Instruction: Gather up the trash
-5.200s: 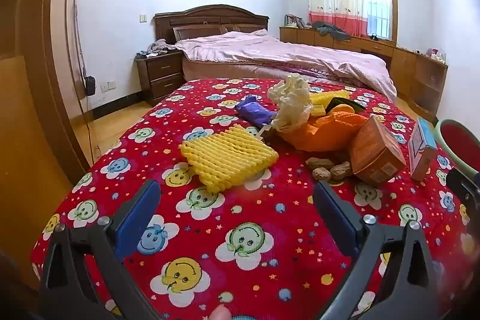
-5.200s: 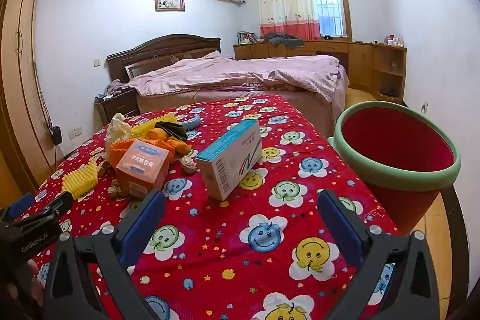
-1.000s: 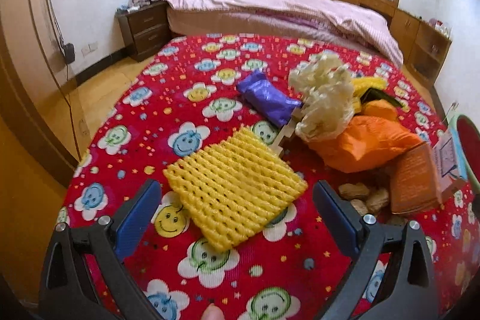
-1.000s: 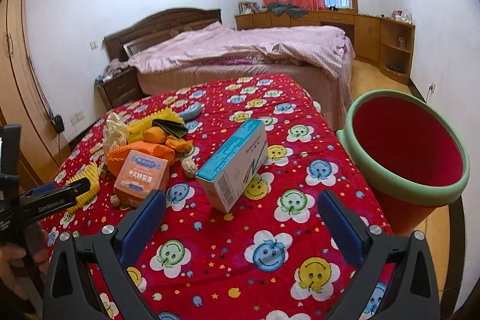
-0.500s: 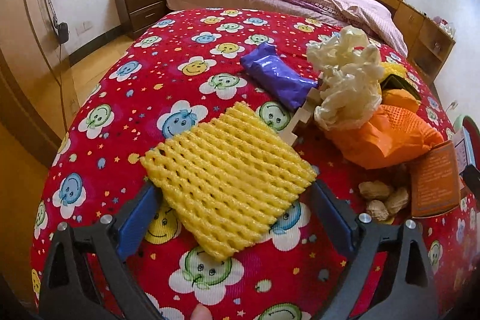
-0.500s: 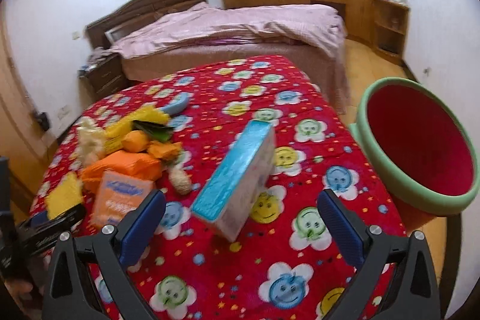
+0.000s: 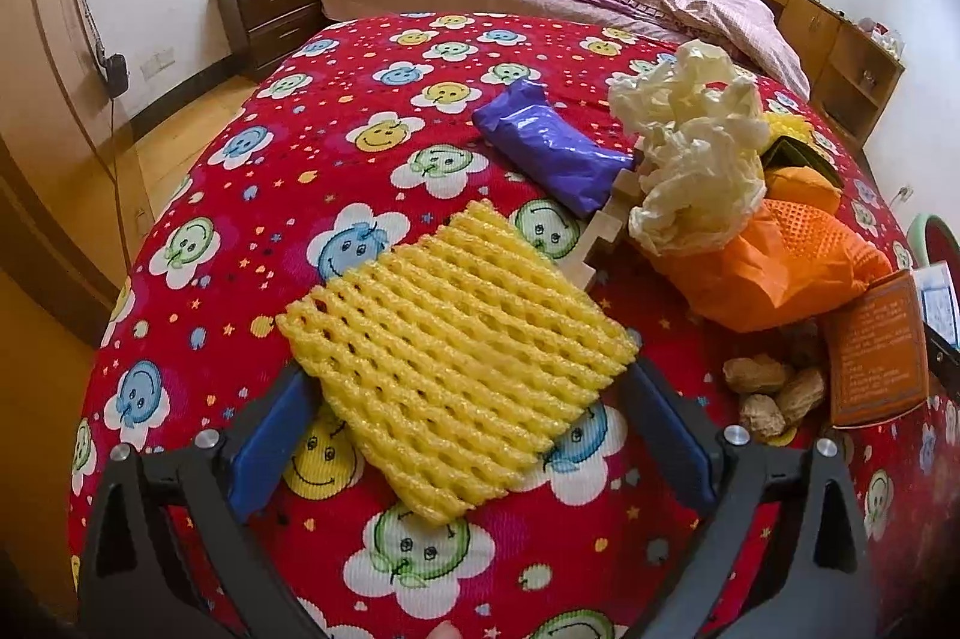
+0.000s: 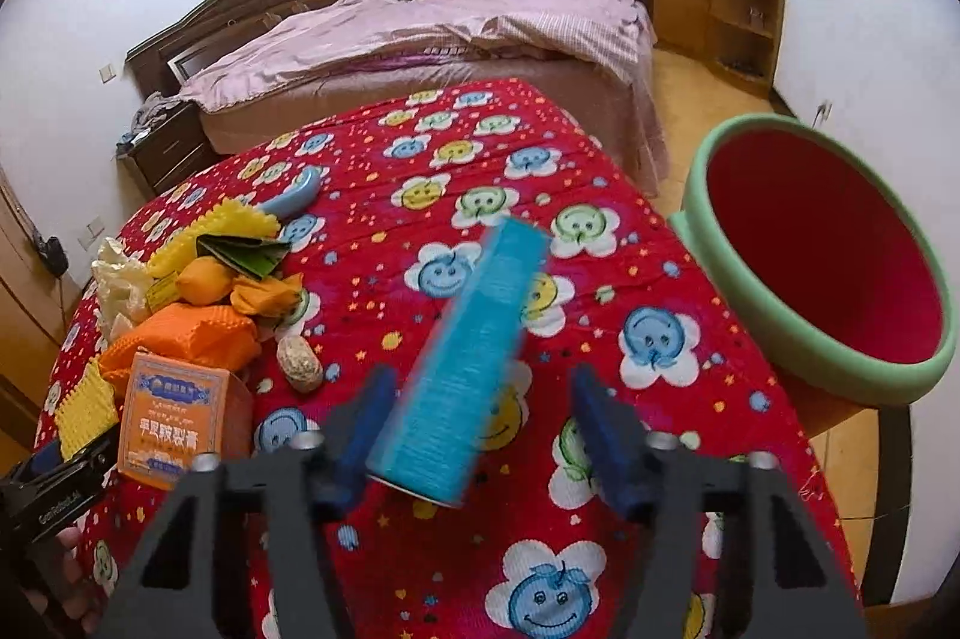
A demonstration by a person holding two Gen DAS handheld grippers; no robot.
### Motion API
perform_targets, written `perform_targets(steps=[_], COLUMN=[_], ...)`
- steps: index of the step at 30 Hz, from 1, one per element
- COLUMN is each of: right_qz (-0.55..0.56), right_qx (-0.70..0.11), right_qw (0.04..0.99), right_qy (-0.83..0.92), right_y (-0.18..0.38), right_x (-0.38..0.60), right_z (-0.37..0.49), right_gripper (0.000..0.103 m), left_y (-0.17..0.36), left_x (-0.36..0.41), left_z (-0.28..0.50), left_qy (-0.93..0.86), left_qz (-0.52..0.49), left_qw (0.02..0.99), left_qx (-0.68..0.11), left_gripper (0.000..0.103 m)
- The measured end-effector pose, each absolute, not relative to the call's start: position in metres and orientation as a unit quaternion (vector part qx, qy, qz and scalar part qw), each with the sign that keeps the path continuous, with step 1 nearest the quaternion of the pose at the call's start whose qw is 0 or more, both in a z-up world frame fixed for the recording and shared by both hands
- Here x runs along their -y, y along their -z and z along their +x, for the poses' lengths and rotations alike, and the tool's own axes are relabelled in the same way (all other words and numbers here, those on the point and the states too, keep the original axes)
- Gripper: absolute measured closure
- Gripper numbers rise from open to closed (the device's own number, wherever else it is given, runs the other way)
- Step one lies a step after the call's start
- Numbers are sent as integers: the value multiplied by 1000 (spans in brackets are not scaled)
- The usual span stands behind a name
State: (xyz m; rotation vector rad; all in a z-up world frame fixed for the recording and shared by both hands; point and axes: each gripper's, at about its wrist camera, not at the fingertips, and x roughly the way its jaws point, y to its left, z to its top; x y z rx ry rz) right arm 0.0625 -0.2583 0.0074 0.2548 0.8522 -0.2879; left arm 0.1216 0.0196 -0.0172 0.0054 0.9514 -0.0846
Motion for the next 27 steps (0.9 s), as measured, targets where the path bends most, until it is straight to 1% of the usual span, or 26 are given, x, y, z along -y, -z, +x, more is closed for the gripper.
perform_targets(steps=[1,3,5,7,9,10,11,12,13,15,17,20,25,26,27], right_qz=[124,128,129,134,139,139,140,141,142,144,144,145,149,150,153], right_qx=[-412,-411,-410,-406,-401,-396,-391,-387,-384,-379,-373,-363,-352,-351,-350], right_qw=[893,894,896,897,900,902,904,905,907,909,911,915,919,919,919], right_qy=[134,122,117,109,104,103,103,102,102,101,100,99,96,95,93], right_y=[-7,-7,-8,-10,-13,-15,-18,-20,-22,-26,-29,-36,-43,-44,-44], right_x=[259,259,257,257,259,261,262,264,265,268,270,272,276,276,277], right_z=[62,61,59,55,49,46,43,39,37,33,29,21,14,14,14], right_gripper=[56,71,73,77,77,77,78,78,78,78,78,78,78,78,78], left_y=[18,18,18,16,13,12,10,9,8,6,3,-1,-16,-19,-20], left_x=[-20,-20,-21,-25,-30,-32,-33,-35,-37,-41,-48,-52,-57,-59,-62], left_z=[122,122,122,120,116,115,113,112,111,110,108,104,88,87,86], left_qy=[38,37,40,41,35,35,35,36,40,50,63,67,60,55,50], left_qz=[1,2,0,-10,-18,-20,-21,-24,-28,-42,-69,-84,-78,-79,-81], left_qw=[888,888,886,889,894,895,898,900,899,897,894,894,900,901,901], left_qx=[-458,-459,-462,-456,-446,-443,-439,-435,-435,-436,-438,-436,-424,-424,-423], left_gripper=[2,1,2,8,22,27,39,55,63,90,98,98,98,93,83])
